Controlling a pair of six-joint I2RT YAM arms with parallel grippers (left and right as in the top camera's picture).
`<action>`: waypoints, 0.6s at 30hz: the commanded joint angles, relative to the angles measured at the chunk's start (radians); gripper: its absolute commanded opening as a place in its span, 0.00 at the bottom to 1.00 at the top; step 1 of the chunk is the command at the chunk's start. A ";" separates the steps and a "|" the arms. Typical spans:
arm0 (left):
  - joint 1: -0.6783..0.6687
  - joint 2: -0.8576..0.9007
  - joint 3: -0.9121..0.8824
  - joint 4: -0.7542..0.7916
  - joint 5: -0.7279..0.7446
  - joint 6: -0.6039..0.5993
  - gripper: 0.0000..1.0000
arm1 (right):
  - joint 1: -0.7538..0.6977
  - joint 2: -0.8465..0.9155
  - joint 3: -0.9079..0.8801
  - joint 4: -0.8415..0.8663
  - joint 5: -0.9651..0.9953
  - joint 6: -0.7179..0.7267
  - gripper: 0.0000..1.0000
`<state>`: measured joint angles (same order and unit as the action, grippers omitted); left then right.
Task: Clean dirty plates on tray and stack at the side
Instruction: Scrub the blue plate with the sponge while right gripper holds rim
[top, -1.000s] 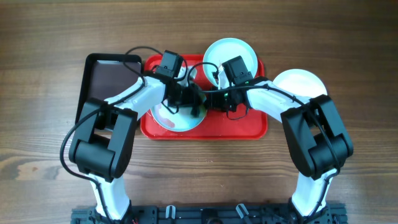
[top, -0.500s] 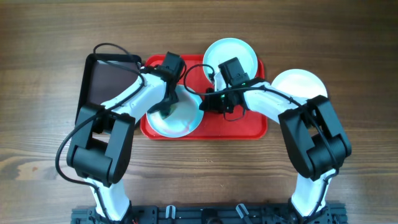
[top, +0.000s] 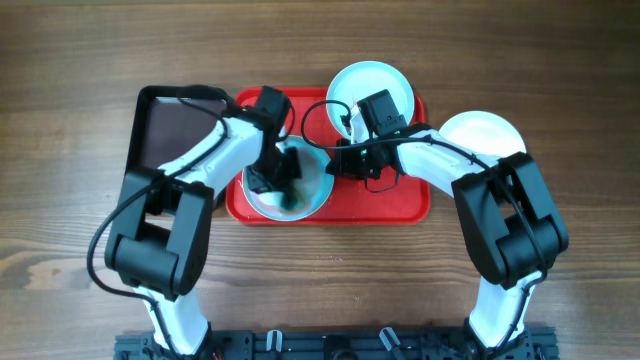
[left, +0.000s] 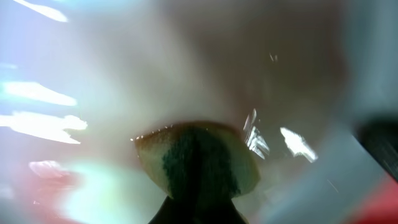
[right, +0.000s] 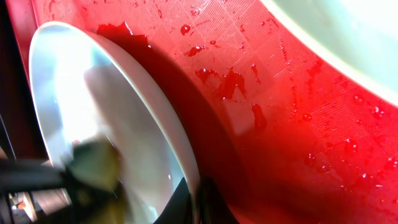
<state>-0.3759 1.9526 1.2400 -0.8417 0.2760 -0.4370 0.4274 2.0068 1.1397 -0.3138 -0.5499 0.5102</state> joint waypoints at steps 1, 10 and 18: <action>-0.051 0.064 -0.047 0.014 0.294 0.097 0.04 | 0.006 0.034 -0.019 -0.009 0.036 0.016 0.04; -0.023 0.061 -0.029 0.193 0.264 0.086 0.04 | 0.006 0.034 -0.019 -0.012 0.036 0.016 0.04; 0.082 -0.001 0.172 0.064 0.060 0.095 0.04 | 0.006 0.034 -0.019 -0.018 0.037 0.014 0.04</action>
<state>-0.3485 1.9804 1.2987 -0.7338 0.4465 -0.3672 0.4271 2.0068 1.1397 -0.3176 -0.5453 0.5190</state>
